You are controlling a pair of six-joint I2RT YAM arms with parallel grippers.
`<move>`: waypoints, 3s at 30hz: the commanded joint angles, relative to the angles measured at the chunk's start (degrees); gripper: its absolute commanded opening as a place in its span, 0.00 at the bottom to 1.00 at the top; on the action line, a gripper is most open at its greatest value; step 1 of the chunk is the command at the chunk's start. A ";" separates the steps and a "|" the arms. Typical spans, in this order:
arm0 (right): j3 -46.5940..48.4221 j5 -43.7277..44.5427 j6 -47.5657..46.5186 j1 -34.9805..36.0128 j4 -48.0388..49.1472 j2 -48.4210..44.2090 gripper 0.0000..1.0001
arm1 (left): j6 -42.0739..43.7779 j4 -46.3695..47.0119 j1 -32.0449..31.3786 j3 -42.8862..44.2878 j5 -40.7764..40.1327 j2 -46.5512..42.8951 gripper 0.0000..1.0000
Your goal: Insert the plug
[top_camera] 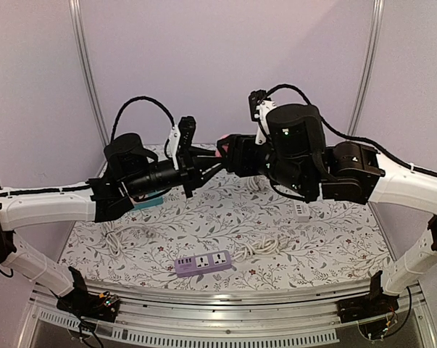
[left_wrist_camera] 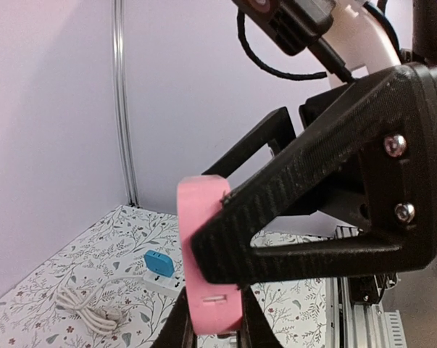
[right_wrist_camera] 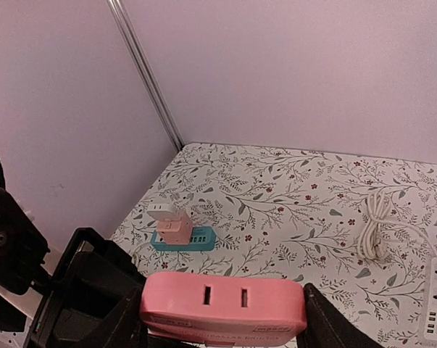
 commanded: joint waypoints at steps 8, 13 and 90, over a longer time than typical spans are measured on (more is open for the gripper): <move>-5.82 -27.95 -17.55 -1.40 -1.25 -10.67 0.99 | -3.03 4.26 0.41 -5.96 15.41 -5.64 0.00; -8.99 -45.92 -23.09 -3.29 -3.56 -14.48 0.93 | -8.18 7.91 -0.22 -8.44 20.08 -7.71 0.00; -21.40 -61.39 -56.10 -9.96 15.32 21.02 0.00 | 12.81 8.42 -2.95 -40.53 5.49 -3.43 0.00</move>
